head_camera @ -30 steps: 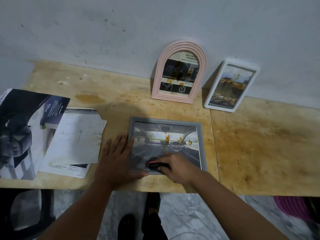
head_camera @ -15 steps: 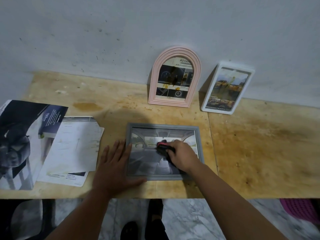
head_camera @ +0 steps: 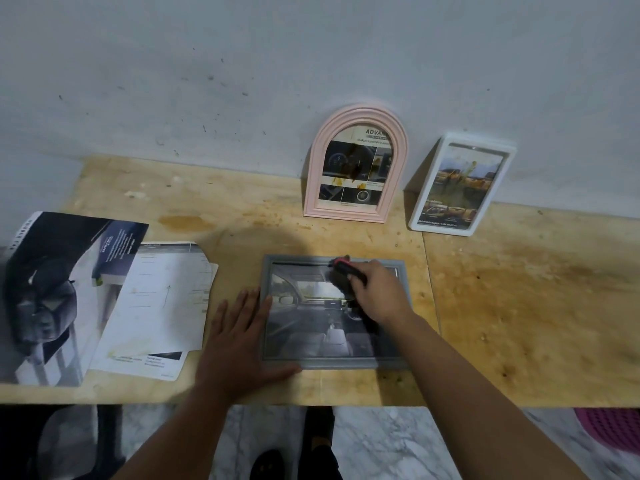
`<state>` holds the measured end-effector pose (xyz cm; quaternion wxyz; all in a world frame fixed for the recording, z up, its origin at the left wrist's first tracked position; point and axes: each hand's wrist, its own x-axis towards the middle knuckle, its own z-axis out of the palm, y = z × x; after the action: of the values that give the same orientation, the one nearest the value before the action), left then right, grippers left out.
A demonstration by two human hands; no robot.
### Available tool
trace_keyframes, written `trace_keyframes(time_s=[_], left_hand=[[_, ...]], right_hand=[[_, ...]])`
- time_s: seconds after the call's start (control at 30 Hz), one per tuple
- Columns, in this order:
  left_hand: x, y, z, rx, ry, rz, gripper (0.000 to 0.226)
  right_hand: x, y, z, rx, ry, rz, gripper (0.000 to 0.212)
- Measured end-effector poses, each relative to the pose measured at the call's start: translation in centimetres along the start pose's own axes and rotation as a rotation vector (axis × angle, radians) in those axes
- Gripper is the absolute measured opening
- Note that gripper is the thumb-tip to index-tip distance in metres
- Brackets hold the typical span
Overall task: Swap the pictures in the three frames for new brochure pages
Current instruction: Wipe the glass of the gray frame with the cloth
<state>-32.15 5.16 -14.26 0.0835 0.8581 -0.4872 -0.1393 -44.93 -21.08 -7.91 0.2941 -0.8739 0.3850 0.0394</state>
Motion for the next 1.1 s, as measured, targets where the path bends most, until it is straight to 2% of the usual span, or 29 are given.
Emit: trace_keyframes(time_s=[0.03, 0.1, 0.27, 0.33, 0.4, 0.43, 0.47, 0.53, 0.6, 0.7, 0.77, 0.93, 1.03, 1.1], left_hand=[[0.0, 0.0, 0.0, 0.007, 0.001, 0.000, 0.133], [0.0, -0.1, 0.0, 0.010, 0.007, 0.006, 0.133], [0.0, 0.0, 0.1, 0.015, 0.005, 0.003, 0.135], [0.0, -0.1, 0.0, 0.014, 0.001, 0.000, 0.135], [0.0, -0.1, -0.1, 0.014, -0.001, 0.002, 0.135], [-0.1, -0.1, -0.1, 0.010, -0.002, 0.003, 0.135], [-0.1, -0.1, -0.1, 0.006, -0.002, 0.002, 0.134], [-0.1, -0.1, 0.0, 0.005, 0.001, 0.001, 0.134], [-0.1, 0.0, 0.0, 0.009, 0.004, 0.003, 0.134], [-0.1, 0.2, -0.1, 0.018, 0.021, 0.002, 0.133], [-0.1, 0.3, -0.2, 0.018, 0.029, -0.002, 0.133], [-0.1, 0.2, 0.0, 0.018, 0.040, 0.006, 0.133], [-0.1, 0.2, 0.0, 0.013, 0.032, 0.004, 0.134], [-0.1, 0.3, 0.0, 0.007, 0.027, 0.000, 0.134]], right_hand=[[-0.2, 0.1, 1.0, -0.093, 0.017, -0.025, 0.033], [-1.5, 0.4, 2.4, -0.132, -0.020, -0.089, 0.033], [-7.1, 1.2, 2.8, -0.130, -0.236, -0.268, 0.037], [-7.9, 1.2, 1.9, -0.082, -0.387, -0.262, 0.035], [-6.9, 0.9, 0.6, 0.094, -0.463, -0.175, 0.032], [-5.9, 1.0, 0.1, 0.179, -0.395, -0.132, 0.032], [-4.6, 1.3, -0.4, 0.205, -0.254, -0.108, 0.033], [-2.2, 2.1, -0.5, 0.055, 0.076, -0.134, 0.038], [-1.0, 2.7, 0.7, -0.161, 0.233, -0.195, 0.040], [-2.0, 2.8, 3.8, -0.418, 0.201, -0.319, 0.036], [-3.6, 2.7, 4.7, -0.462, 0.209, -0.391, 0.032], [-7.4, 4.3, 4.6, -0.415, 0.114, -0.562, 0.036], [-7.5, 4.7, 3.9, -0.282, 0.038, -0.527, 0.039], [-7.3, 4.8, 3.5, -0.294, 0.022, -0.523, 0.044]])
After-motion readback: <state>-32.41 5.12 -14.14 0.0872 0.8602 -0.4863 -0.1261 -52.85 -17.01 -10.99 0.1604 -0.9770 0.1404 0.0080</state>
